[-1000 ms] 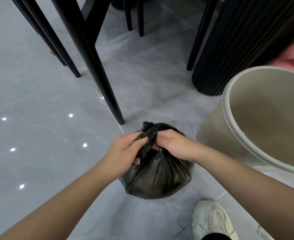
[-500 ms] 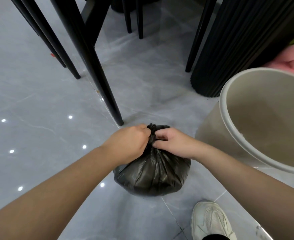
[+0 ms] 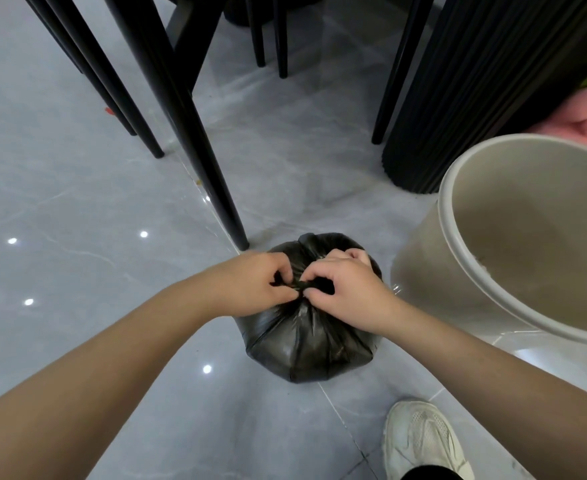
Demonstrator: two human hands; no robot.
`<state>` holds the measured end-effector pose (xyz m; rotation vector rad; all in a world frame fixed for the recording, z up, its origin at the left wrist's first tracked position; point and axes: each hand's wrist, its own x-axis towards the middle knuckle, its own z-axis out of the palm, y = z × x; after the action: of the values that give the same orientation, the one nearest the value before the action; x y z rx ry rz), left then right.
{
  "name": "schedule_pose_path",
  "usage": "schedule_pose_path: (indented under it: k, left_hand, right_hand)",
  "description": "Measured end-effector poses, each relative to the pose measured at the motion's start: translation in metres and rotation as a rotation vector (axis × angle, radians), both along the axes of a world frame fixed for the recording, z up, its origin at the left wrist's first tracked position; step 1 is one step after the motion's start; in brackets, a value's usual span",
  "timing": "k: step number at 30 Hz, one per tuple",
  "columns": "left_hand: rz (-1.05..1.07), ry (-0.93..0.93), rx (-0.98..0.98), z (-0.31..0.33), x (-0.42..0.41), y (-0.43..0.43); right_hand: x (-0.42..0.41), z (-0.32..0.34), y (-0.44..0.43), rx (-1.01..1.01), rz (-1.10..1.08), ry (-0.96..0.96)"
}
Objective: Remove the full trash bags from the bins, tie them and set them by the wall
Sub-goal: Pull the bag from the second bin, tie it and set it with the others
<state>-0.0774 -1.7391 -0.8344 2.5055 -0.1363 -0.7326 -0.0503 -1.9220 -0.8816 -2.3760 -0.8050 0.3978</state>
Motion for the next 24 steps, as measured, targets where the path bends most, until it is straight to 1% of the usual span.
schedule_pose_path:
  k: [3, 4, 5, 7, 8, 9, 11, 13, 15, 17, 20, 22, 24]
  left_hand:
    - [0.03, 0.054, -0.15, 0.004, -0.005, 0.005]
    - [0.096, 0.133, -0.242, 0.005, -0.007, 0.004]
    - [0.19, 0.251, -0.372, 0.006, -0.01, 0.002]
    - [0.351, 0.466, -0.678, 0.007, -0.013, -0.002]
    - [0.392, 0.495, -0.795, 0.007, -0.015, -0.004]
    - [0.436, 0.485, -0.877, 0.005, -0.018, -0.006]
    - [0.559, 0.425, -0.968, 0.002, -0.022, -0.012]
    - [0.678, 0.358, -1.012, -0.001, -0.025, -0.019]
    - [0.723, 0.304, -1.006, -0.001, -0.026, -0.022]
    - [0.722, 0.26, -0.956, 0.002, -0.026, -0.022]
    - [0.716, 0.172, -0.857, 0.01, -0.024, -0.024]
    - [0.702, 0.131, -0.793, 0.018, -0.023, -0.024]
    - [0.671, 0.107, -0.722, 0.025, -0.022, -0.021]
  right_hand:
    - [0.002, -0.002, -0.007, 0.022, -0.009, -0.051]
    - [0.002, -0.001, -0.007, 0.014, 0.011, -0.066]
    - [0.002, -0.001, -0.007, 0.012, 0.024, -0.084]
    - [0.003, -0.001, -0.007, 0.028, 0.025, -0.097]
    - [0.004, -0.002, -0.008, 0.039, 0.007, -0.082]
    - [0.005, -0.003, -0.01, 0.045, -0.021, -0.056]
    - [0.007, -0.003, -0.013, 0.035, -0.057, -0.028]
    - [0.007, -0.001, -0.016, 0.004, -0.058, -0.041]
    - [0.007, 0.002, -0.016, -0.059, -0.053, -0.069]
    - [0.007, 0.006, -0.015, -0.123, -0.039, -0.134]
    - [0.006, 0.014, -0.011, -0.225, -0.046, -0.305]
    - [0.008, 0.015, -0.009, -0.225, -0.041, -0.403]
    - [0.009, 0.019, -0.006, -0.199, 0.026, -0.389]
